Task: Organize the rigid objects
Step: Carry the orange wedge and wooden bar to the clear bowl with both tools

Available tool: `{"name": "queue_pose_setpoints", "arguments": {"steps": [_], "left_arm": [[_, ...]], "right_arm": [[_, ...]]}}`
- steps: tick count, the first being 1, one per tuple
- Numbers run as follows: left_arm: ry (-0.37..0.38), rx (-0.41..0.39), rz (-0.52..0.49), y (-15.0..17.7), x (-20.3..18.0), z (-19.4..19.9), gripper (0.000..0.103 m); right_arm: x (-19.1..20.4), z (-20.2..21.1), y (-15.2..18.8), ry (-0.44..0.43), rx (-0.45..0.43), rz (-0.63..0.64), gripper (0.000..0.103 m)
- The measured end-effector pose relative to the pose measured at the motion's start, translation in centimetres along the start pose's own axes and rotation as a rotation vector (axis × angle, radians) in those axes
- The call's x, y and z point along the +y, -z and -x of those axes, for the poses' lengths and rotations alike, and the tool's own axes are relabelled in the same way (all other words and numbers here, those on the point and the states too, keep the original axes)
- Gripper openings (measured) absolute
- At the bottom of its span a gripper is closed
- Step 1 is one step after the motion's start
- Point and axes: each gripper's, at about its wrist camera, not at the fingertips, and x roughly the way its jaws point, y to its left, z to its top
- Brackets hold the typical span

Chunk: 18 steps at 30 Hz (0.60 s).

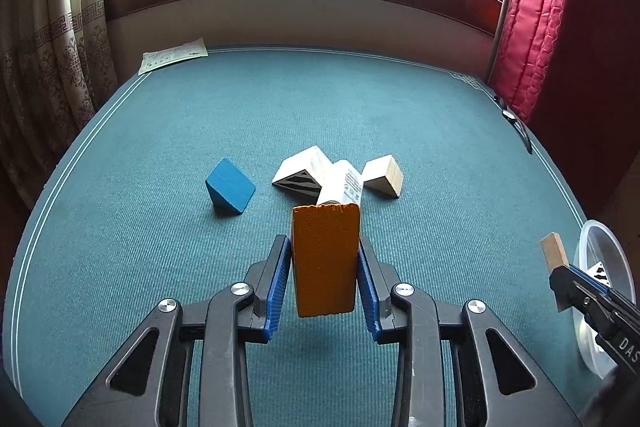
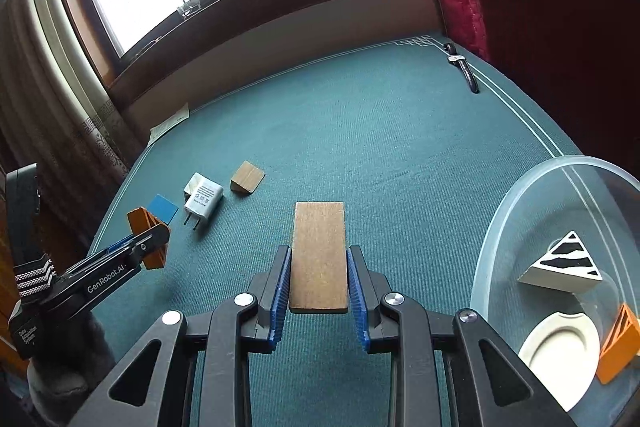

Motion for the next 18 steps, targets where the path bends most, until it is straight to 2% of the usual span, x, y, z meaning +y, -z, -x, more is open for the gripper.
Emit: {"name": "queue_pose_setpoints", "arguments": {"steps": [18], "left_arm": [[0.031,-0.005,-0.05,0.1,-2.7,0.7,0.034]], "right_arm": [[-1.2,2.4,0.0,-0.023,-0.044,-0.038,0.029]]}}
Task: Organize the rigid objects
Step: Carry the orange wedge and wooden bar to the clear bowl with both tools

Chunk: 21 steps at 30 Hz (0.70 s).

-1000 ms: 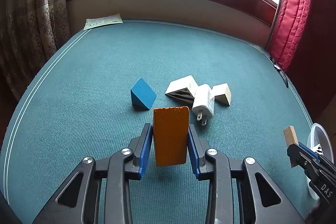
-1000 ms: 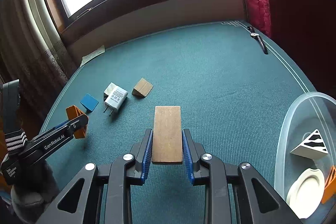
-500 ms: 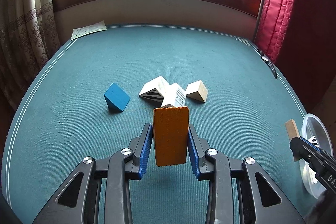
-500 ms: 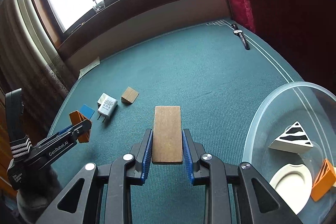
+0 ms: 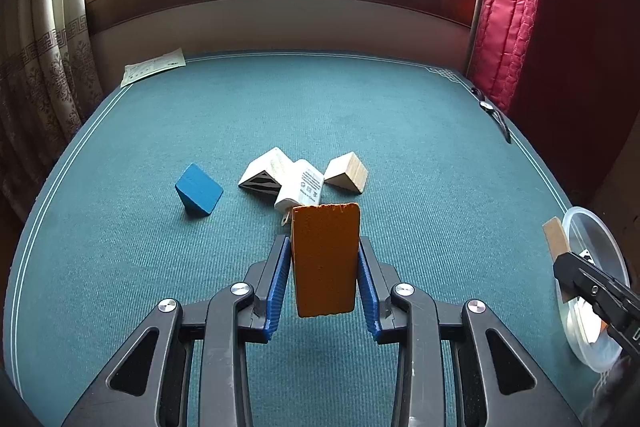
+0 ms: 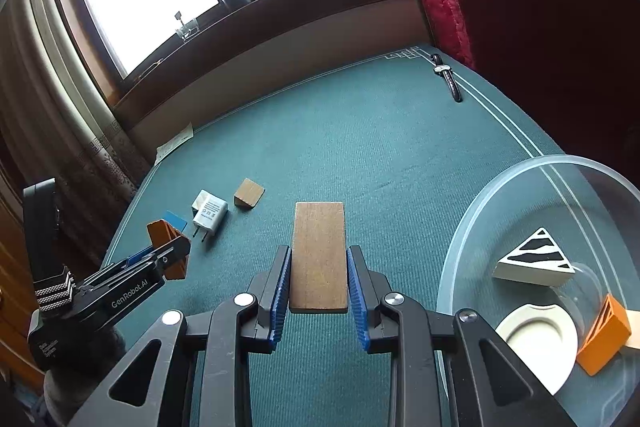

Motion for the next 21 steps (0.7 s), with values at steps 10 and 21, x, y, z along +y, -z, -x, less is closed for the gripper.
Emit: {"name": "queue_pose_setpoints", "arguments": {"steps": [10,21], "left_arm": [[0.063,0.007,-0.017,-0.2,-1.2,0.2,0.034],[0.101,-0.001,-0.111,-0.7,-5.2,0.7,0.034]], "right_arm": [[-1.4,1.6,-0.4,0.06,-0.04,-0.012,0.029],[-6.6,4.5,-0.9,0.196,-0.093,-0.075,0.029]]}}
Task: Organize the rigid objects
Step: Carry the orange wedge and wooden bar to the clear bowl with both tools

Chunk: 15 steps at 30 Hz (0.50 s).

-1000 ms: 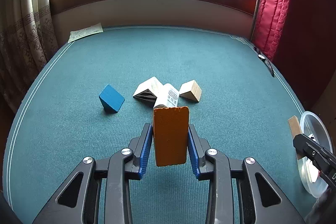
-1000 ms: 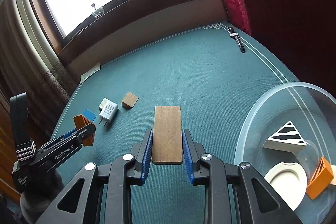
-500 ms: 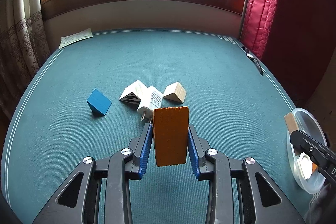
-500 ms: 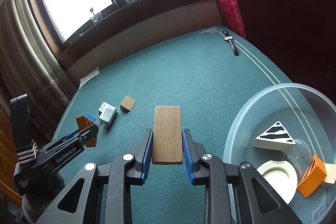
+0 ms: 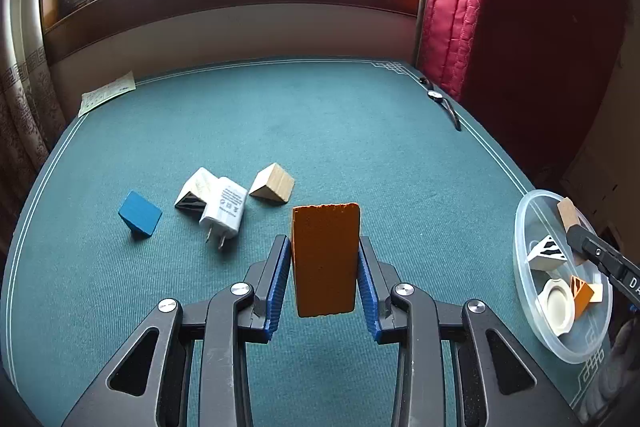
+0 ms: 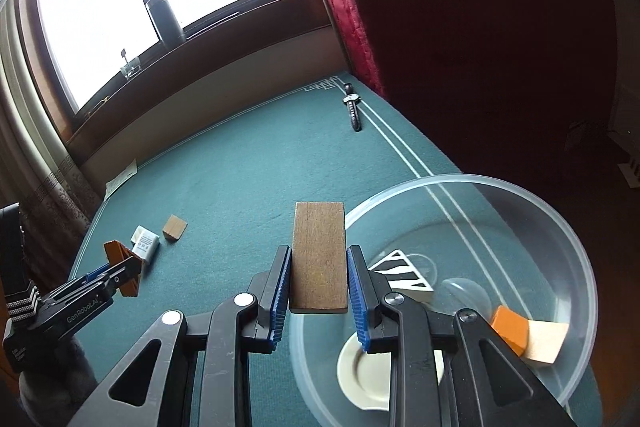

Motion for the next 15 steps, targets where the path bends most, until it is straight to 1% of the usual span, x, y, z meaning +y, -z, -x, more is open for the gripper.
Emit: {"name": "queue_pose_setpoints", "arguments": {"steps": [7,15], "left_arm": [[0.024,-0.003,-0.06,-0.3,-3.2,0.1,0.034],[0.058,-0.011,-0.131,-0.5,-7.0,0.1,0.034]], "right_arm": [[-3.3,0.1,0.1,0.054,0.006,-0.042,0.029],[-5.9,0.6,0.2,0.08,-0.004,-0.075,0.03]]}}
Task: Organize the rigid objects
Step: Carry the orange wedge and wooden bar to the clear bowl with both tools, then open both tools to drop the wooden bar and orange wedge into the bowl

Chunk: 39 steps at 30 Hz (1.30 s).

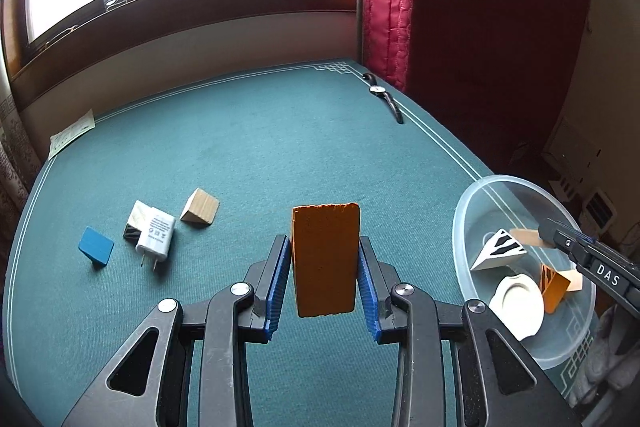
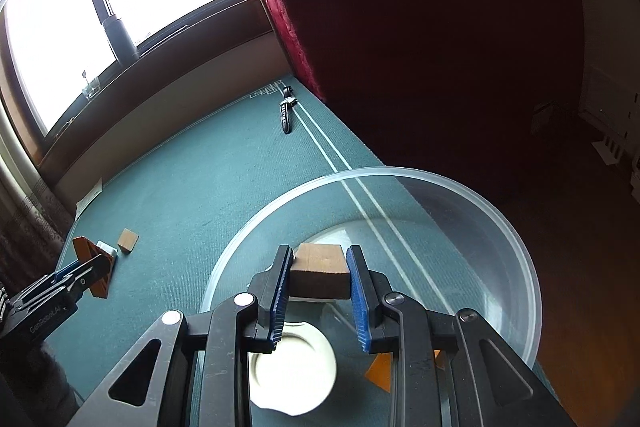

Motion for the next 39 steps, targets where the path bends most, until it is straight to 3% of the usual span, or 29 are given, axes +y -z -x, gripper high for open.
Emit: {"name": "queue_pose_setpoints", "arguments": {"steps": [18,22,39], "left_arm": [[0.084,0.02,-0.077,-0.7,-4.8,-0.9,0.034],[0.109,0.023,-0.093,-0.9,-5.7,-1.0,0.034],[0.281,0.07,-0.185,-1.1,-11.8,-2.1,0.034]], "right_arm": [[-3.0,0.3,-0.5,0.036,-0.02,-0.061,0.031],[-3.6,0.4,-0.7,0.054,-0.032,-0.083,0.038],[-4.5,0.9,-1.1,0.083,-0.066,-0.106,0.04]]}}
